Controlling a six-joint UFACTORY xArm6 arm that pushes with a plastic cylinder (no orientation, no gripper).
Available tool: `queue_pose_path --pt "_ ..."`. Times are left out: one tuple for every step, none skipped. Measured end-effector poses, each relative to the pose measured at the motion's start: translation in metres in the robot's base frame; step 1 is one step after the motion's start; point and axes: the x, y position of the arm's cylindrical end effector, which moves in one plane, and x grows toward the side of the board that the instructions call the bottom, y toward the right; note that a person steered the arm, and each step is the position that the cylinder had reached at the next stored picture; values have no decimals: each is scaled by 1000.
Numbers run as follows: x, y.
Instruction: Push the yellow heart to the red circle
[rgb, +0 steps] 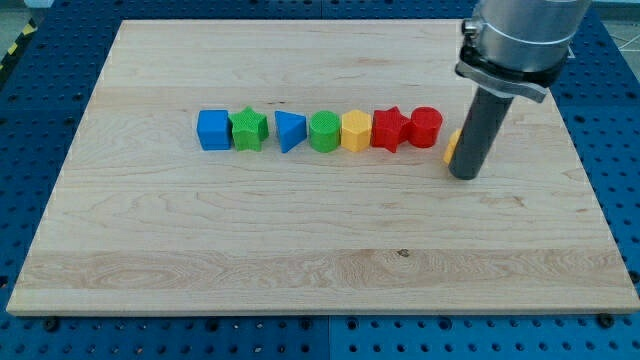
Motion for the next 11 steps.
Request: queue_pose_path --pt "0 16" --pt "0 20" --pt "-3 20" --pt "-3 18" --pt "8 12" --pt "11 -13" --pt "-15 -19" --pt "-26 -19" --pt "-25 -19" --pt "0 -16" --pt "12 -11"
